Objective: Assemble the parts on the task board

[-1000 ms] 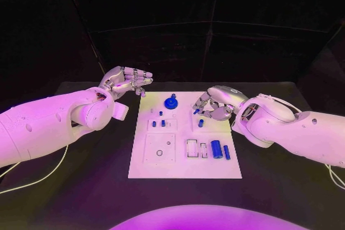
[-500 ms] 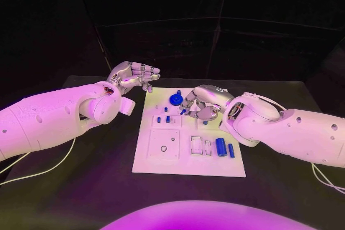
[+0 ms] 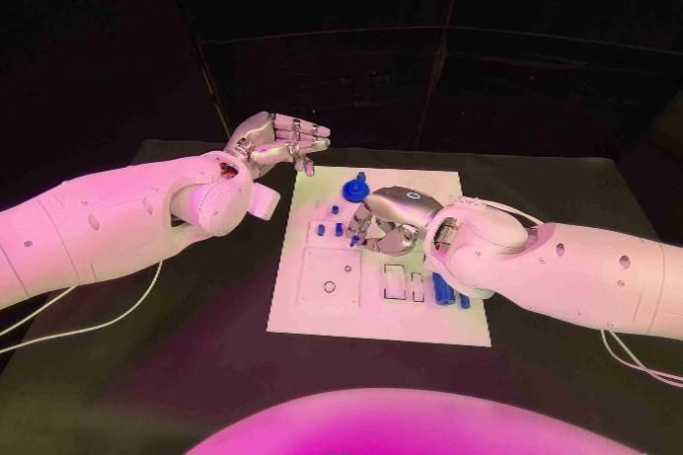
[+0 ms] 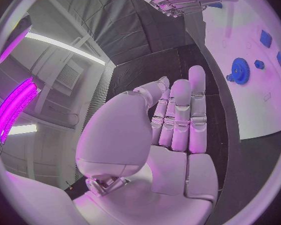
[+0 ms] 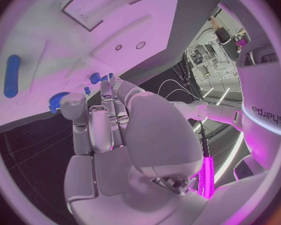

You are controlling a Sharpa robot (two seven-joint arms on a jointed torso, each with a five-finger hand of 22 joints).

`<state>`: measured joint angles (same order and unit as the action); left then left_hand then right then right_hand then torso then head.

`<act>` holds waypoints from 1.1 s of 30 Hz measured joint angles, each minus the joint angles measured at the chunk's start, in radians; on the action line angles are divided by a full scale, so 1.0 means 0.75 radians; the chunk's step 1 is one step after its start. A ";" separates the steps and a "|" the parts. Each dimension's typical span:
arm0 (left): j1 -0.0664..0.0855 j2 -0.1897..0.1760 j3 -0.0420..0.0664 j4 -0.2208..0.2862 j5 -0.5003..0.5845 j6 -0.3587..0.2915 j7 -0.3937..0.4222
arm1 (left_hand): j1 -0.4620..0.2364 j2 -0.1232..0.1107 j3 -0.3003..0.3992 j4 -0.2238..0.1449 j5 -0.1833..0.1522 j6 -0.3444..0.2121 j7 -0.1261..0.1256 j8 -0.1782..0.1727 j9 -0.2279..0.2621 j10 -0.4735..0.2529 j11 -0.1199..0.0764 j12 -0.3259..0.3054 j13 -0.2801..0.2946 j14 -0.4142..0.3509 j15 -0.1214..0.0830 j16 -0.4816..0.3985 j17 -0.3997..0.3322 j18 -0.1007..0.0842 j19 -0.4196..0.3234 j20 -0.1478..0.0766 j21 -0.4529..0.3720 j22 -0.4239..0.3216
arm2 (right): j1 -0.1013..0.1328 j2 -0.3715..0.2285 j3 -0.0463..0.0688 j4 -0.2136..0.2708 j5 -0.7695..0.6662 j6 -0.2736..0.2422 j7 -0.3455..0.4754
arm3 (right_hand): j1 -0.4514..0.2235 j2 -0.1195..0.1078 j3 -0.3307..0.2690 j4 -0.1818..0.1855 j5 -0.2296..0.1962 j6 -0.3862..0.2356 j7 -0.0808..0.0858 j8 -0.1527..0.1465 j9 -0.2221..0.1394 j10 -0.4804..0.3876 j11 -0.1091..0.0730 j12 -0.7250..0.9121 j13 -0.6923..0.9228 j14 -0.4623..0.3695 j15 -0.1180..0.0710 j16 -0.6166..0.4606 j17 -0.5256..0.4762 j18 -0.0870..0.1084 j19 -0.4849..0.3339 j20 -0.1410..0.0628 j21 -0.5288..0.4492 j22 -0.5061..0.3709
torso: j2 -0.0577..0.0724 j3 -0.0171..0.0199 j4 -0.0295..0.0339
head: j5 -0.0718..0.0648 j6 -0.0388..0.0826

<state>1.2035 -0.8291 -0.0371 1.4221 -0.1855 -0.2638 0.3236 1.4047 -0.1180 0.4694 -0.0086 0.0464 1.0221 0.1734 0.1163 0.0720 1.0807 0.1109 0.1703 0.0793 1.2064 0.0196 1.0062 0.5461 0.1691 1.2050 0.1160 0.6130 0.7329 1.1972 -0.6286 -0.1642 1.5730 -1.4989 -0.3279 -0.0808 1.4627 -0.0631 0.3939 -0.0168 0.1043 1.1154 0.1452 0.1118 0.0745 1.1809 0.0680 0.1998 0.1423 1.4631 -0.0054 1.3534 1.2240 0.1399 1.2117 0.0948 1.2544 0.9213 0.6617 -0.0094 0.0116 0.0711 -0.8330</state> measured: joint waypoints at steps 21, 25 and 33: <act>0.000 0.008 0.000 -0.002 0.000 0.001 -0.001 | 0.000 0.000 0.000 0.000 0.000 0.000 0.000 0.000 0.000 0.000 0.000 0.000 0.000 0.000 0.000 0.000 -0.001 0.000 0.000 0.000 0.000 0.000 | -0.051 0.038 -0.016 -0.017 -0.081 0.069 -0.033 | -0.005 0.005 0.004 0.004 0.000 -0.002 -0.002 -0.007 0.000 0.000 0.000 0.000 -0.002 0.000 0.000 0.000 0.000 0.000 0.000 0.000 0.000 0.000 | -0.001 0.0015 -0.0015 | 0.014 -0.019; 0.000 0.009 0.000 -0.003 0.000 0.002 -0.001 | 0.000 0.000 0.000 0.000 0.000 0.000 0.000 0.000 0.000 0.000 0.000 0.000 0.000 0.000 0.000 0.000 -0.001 0.000 0.000 0.000 0.000 0.000 | -0.057 0.041 -0.016 -0.019 -0.090 0.070 -0.033 | -0.005 0.005 0.004 0.004 0.000 -0.003 -0.002 -0.008 0.000 0.000 0.000 0.000 -0.002 0.000 0.000 0.000 -0.001 0.000 0.000 0.000 0.000 0.000 | -0.001 0.0012 -0.0015 | 0.015 -0.021; 0.000 0.010 0.000 -0.003 0.000 0.004 -0.003 | 0.000 0.000 0.000 0.000 0.000 0.000 0.000 0.000 -0.001 0.000 0.000 0.000 0.000 0.000 0.000 0.000 -0.002 0.000 0.000 0.000 0.000 0.000 | -0.063 0.047 -0.014 -0.020 -0.100 0.069 -0.031 | -0.005 0.005 0.004 0.004 0.000 0.001 0.001 -0.006 -0.001 0.000 0.000 0.000 -0.001 0.000 0.000 0.000 -0.001 0.000 0.000 0.000 0.000 0.000 | -0.001 0.0005 -0.0012 | 0.019 -0.023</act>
<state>1.2038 -0.8219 -0.0371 1.4196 -0.1852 -0.2607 0.3213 1.4047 -0.1180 0.4694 -0.0086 0.0464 1.0221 0.1734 0.1163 0.0712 1.0808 0.1108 0.1703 0.0793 1.2064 0.0196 1.0062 0.5446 0.1691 1.2049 0.1161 0.6131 0.7329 1.1499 -0.5933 -0.1749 1.5580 -1.5740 -0.2759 -0.1040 1.4587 -0.0591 0.3970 -0.0138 0.1043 1.1159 0.1462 0.1073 0.0737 1.1809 0.0681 0.2000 0.1412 1.4631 -0.0054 1.3534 1.2236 0.1399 1.2116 0.0947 1.2544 0.9210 0.6610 -0.0090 0.0107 0.0852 -0.8503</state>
